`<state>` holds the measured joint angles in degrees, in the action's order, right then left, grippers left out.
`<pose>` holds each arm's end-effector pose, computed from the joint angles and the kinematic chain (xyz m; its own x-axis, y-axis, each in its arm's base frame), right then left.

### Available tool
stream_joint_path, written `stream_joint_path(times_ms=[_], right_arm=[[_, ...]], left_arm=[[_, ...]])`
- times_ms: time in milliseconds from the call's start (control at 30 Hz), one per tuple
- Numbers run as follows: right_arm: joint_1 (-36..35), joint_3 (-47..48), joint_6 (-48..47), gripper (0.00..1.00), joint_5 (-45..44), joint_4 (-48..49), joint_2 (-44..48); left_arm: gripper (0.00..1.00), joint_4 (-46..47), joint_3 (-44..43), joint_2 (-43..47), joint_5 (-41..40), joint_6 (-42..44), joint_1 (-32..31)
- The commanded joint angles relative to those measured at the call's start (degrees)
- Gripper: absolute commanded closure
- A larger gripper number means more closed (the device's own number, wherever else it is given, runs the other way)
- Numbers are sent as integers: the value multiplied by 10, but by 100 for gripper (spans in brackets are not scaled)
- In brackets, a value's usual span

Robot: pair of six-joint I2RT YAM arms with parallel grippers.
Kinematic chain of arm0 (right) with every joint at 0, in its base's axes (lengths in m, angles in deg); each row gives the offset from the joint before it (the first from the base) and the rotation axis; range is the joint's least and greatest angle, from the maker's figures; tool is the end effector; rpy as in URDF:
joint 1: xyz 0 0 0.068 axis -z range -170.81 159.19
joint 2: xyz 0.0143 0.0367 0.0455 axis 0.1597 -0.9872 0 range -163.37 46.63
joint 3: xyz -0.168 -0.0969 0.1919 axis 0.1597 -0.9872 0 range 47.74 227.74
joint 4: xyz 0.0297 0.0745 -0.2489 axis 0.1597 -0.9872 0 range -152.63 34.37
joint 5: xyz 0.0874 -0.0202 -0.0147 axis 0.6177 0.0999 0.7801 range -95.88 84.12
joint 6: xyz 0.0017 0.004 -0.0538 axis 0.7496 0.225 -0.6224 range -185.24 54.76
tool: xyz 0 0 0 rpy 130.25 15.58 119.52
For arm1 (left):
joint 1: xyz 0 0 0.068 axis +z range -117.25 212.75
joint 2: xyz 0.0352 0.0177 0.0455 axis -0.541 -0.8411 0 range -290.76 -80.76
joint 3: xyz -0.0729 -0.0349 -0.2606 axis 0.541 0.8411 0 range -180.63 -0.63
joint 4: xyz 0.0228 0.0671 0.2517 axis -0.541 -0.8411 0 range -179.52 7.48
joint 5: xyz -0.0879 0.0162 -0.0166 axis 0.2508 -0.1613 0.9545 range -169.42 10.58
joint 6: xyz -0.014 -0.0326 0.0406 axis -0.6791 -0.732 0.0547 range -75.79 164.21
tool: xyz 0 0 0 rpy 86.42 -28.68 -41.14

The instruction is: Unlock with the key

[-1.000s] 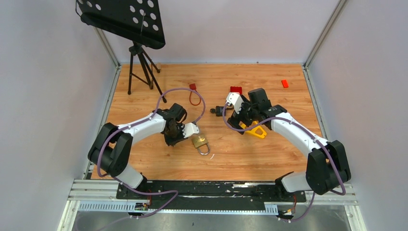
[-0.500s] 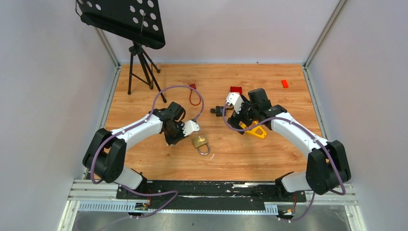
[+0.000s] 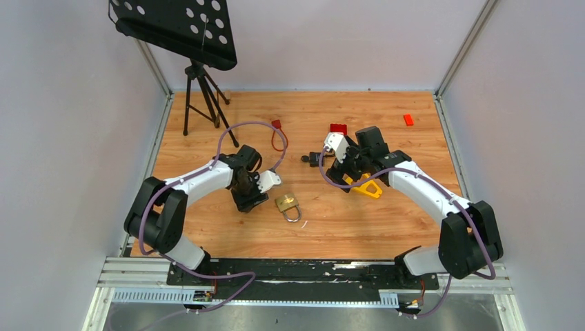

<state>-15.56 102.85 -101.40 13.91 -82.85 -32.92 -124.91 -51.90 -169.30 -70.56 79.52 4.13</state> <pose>0.2553 0.1310 0.2421 -0.2300 -0.7175 -0.6575 -0.8924 0.4251 -0.1517 0.2293 -0.1314 0.1694 -0.4170 0.8782 -0.2342 0.9052 0.4245 -0.0198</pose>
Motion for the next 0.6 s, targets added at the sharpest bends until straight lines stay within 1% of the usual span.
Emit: stream_joint_path(times_ms=[0,100,233,367,567], right_arm=[[-4,12,-6,0,0,1,-5],[-5,13,-7,0,0,1,-7],[-6,12,-7,0,-3,1,-7],[-6,13,-7,0,-1,2,-10],[-10,14,-9,0,-3,0,-17]], left_arm=[[37,18,5,4,11,10,3],[40,29,6,-6,5,10,3],[48,34,11,-21,17,12,2],[53,47,29,-25,5,15,2],[68,54,39,-17,14,11,2]])
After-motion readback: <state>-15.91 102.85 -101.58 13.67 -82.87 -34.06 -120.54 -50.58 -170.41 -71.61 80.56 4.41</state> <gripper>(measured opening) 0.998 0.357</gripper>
